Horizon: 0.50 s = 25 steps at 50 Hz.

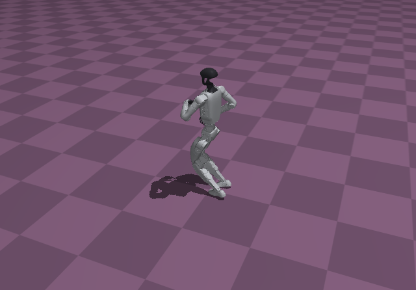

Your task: Sport exercise

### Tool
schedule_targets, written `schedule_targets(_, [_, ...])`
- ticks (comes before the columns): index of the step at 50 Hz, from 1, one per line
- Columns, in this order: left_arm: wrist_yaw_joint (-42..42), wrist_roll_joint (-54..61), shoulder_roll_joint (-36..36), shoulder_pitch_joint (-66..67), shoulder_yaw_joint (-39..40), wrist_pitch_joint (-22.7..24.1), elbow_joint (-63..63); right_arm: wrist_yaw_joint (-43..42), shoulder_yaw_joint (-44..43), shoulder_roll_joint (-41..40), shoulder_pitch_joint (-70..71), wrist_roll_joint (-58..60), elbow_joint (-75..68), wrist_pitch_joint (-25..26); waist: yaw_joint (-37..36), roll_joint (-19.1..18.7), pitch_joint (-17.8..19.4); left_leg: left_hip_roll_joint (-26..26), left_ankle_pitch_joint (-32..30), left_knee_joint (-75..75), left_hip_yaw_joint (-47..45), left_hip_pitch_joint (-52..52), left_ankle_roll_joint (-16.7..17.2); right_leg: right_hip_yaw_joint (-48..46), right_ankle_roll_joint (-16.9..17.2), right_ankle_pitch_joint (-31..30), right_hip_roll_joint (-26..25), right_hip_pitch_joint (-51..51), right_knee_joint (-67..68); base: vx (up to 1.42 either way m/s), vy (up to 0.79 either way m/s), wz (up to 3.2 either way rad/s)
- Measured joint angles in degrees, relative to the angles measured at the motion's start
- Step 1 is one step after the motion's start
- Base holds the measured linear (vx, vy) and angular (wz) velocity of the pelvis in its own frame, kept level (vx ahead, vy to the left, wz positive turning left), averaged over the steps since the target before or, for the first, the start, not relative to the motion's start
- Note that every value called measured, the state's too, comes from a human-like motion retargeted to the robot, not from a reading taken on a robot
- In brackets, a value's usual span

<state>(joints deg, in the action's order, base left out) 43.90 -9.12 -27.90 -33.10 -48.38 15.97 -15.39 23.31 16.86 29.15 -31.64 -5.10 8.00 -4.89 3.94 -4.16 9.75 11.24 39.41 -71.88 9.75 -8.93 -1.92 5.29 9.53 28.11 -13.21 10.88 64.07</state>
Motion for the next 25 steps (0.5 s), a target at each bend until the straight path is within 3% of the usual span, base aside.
schedule_targets(3, [-0.02, -1.50, -4.52, -1.95, -3.90, 0.82, 2.89, -2.90, 0.09, 2.80, 2.38, 3.96, -3.90, -0.25, 2.75, 2.33, -3.14, 2.66, 9.14, 3.69, -2.23, -3.33, -4.30, -0.73, -1.97, 11.56, 4.15, 5.25, 4.39, -0.08, 0.09, 3.87])
schedule_targets(5, [-0.03, -2.52, -8.10, -3.41, -5.98, 1.63, 4.90, -4.74, 0.17, 3.96, 3.96, 6.16, -7.87, -0.83, 5.50, 6.20, -4.48, 7.16, 10.59, 7.97, -3.24, -6.01, -6.77, -1.20, -2.28, 17.40, 9.86, 8.58, 7.49, -0.10, 0.09, 4.28])
schedule_targets(7, [-0.37, -2.51, -12.13, -4.08, -6.74, 2.26, 6.11, -5.39, 0.23, 4.69, 4.43, 7.21, -11.52, -1.47, 7.71, 8.37, -5.75, 9.79, 10.59, 9.25, -2.77, -8.30, -6.90, -1.40, -2.76, 19.62, 12.25, 10.62, 8.56, -0.02, 0.07, 3.79])
schedule_targets(9, [-1.60, -1.64, -15.86, -3.99, -6.11, 2.94, 5.97, -5.38, -0.56, 5.62, 3.08, 7.46, -14.18, -2.05, 8.80, 7.75, -6.77, 9.57, 10.59, 8.16, -2.08, -10.70, -5.90, -1.48, -3.49, 20.37, 10.76, 11.43, 6.91, 0.05, 0.05, 3.11])
schedule_targets(13, [-8.71, 0.85, -21.38, -1.88, -0.52, 4.96, 4.41, -5.55, -4.83, 6.78, -2.71, 7.48, -18.98, -3.47, 7.76, 2.93, -6.92, 4.04, 10.02, -1.17, -2.67, -15.86, -2.60, -4.03, -5.60, 20.19, 5.70, 9.33, 1.18, 0.14, 0.02, 2.17])
schedule_targets(17, [-20.72, 0.51, -22.22, 5.27, 9.97, 6.68, 6.21, -9.54, -8.64, 4.95, -4.96, 8.32, -27.89, -4.36, 3.92, -2.97, -5.97, -7.68, 7.08, -18.81, -7.16, -25.50, -1.34, -7.57, -8.46, 21.89, 0.70, 6.58, -3.58, 0.21, -0.01, 1.41])
schedule_targets(20, [-32.78, -1.89, -18.62, 14.93, 19.69, 6.87, 12.79, -17.52, -9.49, 1.43, -0.47, 9.13, -37.02, -5.21, 0.33, -5.67, -6.52, -14.50, 6.14, -25.57, -9.74, -35.47, -3.22, -9.52, -9.55, 21.89, -0.38, 4.83, -7.97, 0.31, -0.02, 1.00])
schedule_targets(25, [-54.75, -3.25, -6.55, 32.57, 33.05, 2.72, 35.31, -34.44, -8.76, -4.87, 13.06, 8.24, -44.25, -8.19, -5.36, -4.17, -6.43, -14.00, 6.60, -12.58, -14.66, -45.38, -4.51, -10.73, -7.51, 20.93, 3.15, -1.74, -12.74, 0.50, 0.03, 0.65])
